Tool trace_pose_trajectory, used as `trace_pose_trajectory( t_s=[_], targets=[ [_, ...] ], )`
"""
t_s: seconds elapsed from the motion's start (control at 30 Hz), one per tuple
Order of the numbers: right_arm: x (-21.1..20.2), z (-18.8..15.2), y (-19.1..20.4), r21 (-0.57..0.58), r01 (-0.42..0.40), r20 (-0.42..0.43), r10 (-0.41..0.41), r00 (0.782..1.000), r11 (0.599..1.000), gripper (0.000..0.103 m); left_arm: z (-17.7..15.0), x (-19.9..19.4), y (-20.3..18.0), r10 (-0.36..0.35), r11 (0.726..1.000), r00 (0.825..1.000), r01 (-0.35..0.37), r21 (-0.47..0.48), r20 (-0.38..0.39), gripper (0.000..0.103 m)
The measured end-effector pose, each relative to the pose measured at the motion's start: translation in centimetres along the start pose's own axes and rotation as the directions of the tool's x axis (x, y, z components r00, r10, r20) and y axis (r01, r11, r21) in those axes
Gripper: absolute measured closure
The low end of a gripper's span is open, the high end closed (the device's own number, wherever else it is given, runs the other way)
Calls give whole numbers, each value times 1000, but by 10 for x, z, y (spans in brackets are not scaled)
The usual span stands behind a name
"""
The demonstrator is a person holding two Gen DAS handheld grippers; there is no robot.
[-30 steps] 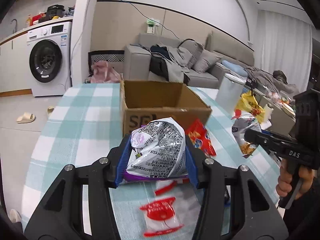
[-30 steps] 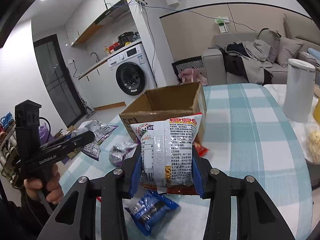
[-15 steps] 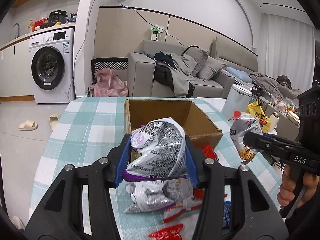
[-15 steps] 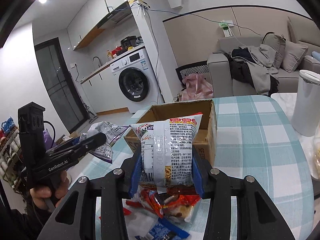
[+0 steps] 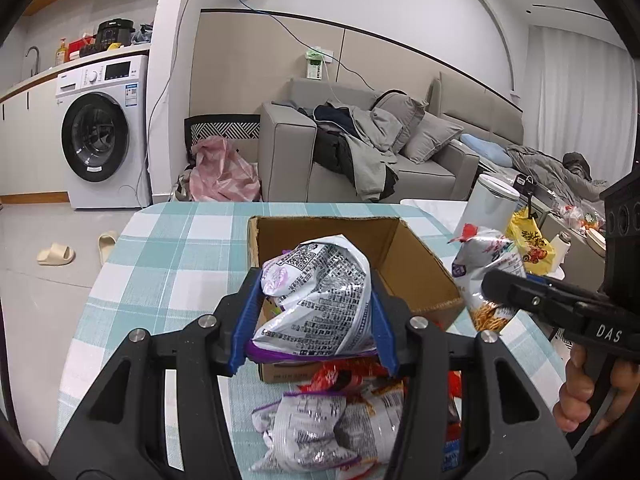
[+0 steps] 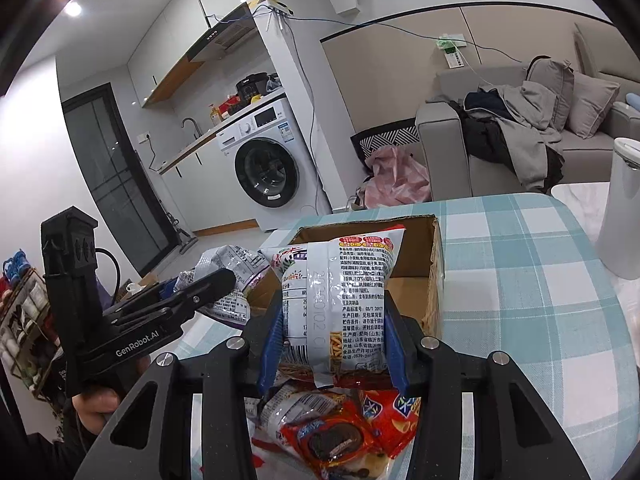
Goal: Organize snacks
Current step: 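Carry both bags into the SF box and open both tools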
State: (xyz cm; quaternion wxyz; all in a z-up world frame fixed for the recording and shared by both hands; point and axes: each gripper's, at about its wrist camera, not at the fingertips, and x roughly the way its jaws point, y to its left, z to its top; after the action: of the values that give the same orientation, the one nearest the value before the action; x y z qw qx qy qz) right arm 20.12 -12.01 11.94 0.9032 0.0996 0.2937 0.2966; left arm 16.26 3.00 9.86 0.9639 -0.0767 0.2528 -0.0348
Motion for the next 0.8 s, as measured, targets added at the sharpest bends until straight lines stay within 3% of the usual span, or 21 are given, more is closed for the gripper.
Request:
trace_pose_trajectory(
  t_s=[0.8],
  targets=[
    [76,22,-24,68,24,-27,-22,999,997,59,5,88,-1,12,1000,1000,-12,27,-20,56]
  ],
)
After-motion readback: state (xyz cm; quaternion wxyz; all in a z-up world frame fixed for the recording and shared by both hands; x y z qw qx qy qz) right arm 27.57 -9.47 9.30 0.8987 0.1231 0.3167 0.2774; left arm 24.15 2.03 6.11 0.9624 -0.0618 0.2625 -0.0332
